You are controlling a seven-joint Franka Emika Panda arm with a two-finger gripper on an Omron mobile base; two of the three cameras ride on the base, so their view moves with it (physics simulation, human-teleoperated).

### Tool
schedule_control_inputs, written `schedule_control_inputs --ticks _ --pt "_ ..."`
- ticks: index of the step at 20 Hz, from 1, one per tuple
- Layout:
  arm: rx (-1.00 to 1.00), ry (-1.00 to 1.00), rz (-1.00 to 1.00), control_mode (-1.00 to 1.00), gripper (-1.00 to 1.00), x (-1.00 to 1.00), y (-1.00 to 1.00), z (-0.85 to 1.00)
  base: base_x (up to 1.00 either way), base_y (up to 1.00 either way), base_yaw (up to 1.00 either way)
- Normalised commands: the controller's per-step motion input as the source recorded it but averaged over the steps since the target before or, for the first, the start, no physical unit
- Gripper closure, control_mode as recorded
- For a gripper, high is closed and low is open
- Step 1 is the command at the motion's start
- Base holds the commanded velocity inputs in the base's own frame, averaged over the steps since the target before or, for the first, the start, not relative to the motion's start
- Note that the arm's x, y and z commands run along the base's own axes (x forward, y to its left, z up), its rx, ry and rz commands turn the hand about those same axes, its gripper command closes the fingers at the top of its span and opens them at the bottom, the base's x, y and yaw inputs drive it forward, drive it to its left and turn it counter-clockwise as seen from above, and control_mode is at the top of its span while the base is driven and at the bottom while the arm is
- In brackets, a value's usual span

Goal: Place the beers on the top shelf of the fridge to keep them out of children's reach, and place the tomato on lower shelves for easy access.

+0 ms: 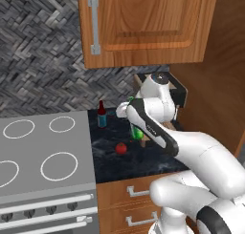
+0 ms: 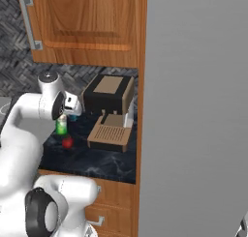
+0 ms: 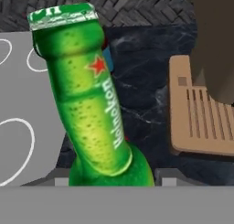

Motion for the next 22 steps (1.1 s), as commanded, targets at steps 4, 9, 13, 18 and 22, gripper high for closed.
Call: schedule_control_inputs --ticks 4,9,13,18,22 --pt "0.05 -0.09 0.0 -1.0 1.0 -0.72 -0.36 0.73 0.0 0.0 0.0" --pt "0.01 -0.11 -0.02 -1.0 1.0 -0.62 -0.53 0.22 0.0 0.0 0.0" --pt "0.0 -0.05 -0.05 -1.0 1.0 -0.53 -0.57 0.13 0.0 0.0 0.0" --pt "0.0 -0.03 -0.03 -1.0 1.0 -0.4 -0.27 0.2 0.0 0.0 0.0" --pt "0.0 -0.02 0.0 -1.0 1.0 -0.47 -0.02 0.23 0.0 0.0 0.0"
